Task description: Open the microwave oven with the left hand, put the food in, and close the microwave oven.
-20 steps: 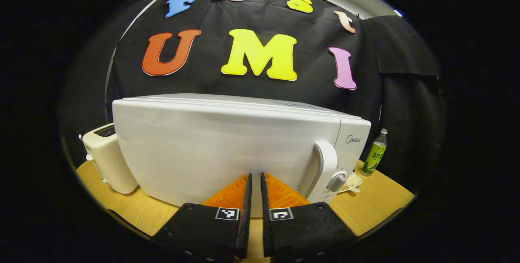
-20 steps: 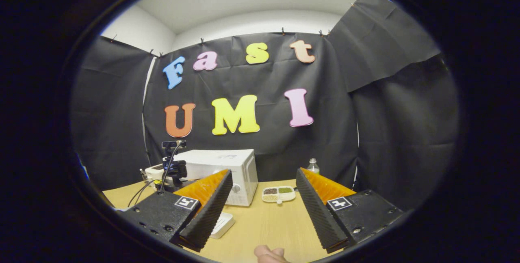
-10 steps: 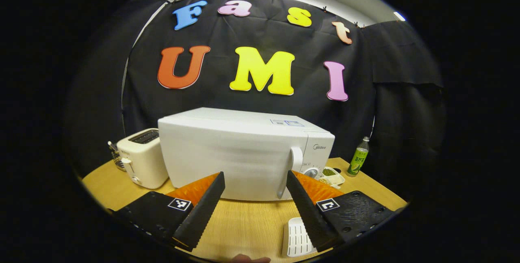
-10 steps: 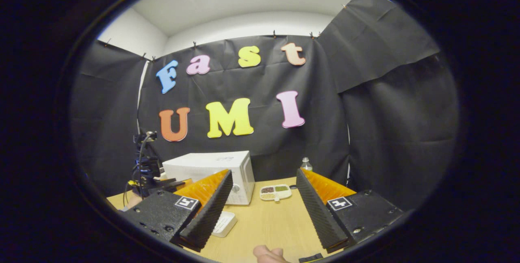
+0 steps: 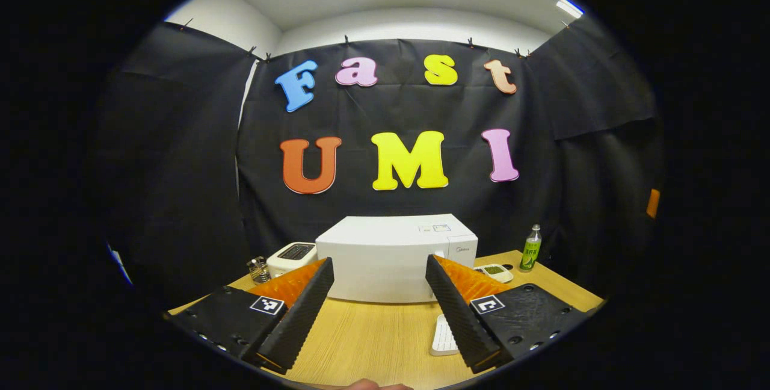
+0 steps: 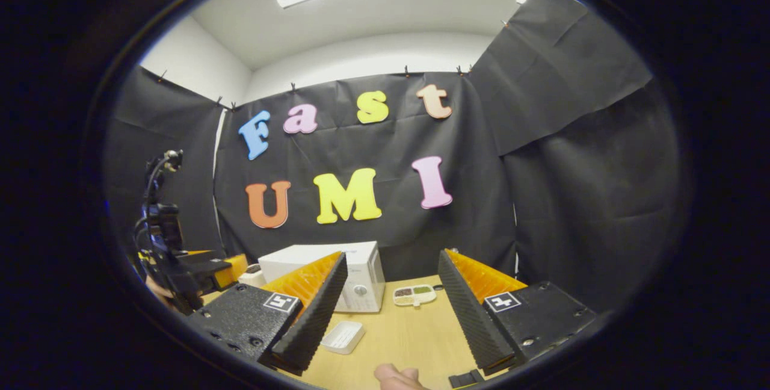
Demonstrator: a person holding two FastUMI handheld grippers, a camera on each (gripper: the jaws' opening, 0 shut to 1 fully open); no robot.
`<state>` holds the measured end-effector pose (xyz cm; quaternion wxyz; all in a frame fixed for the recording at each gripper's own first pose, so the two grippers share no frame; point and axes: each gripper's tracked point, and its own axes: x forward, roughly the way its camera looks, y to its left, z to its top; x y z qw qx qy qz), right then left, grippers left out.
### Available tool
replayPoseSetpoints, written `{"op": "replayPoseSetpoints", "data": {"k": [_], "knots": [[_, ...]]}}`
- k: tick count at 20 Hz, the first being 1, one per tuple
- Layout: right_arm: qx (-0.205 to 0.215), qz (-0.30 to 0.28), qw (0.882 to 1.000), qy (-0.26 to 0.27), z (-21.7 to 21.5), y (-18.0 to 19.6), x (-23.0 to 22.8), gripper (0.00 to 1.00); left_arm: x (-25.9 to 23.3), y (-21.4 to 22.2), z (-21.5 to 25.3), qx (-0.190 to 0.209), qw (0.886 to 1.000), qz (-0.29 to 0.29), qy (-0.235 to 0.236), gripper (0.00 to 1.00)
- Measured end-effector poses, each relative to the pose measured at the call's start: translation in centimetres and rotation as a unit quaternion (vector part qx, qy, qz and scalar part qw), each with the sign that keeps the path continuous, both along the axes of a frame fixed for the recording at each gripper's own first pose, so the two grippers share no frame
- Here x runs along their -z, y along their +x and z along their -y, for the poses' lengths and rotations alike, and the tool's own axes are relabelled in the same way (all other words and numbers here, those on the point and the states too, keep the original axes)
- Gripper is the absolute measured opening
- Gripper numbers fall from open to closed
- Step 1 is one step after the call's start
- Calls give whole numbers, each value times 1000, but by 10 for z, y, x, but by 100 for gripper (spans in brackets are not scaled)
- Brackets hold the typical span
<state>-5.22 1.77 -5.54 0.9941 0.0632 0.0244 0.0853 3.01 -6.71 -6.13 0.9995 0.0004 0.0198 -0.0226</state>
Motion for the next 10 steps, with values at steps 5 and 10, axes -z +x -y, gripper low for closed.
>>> {"op": "replayPoseSetpoints", "data": {"k": [5,10], "knots": [[-15,7,1000,-3,-13,-18,-15,97,-45,-66,-17,-7,999,41,-12,96],[-35,13,999,-11,-27,-34,-21,97,-55,-105,-35,-6,998,58,-27,86]]}}
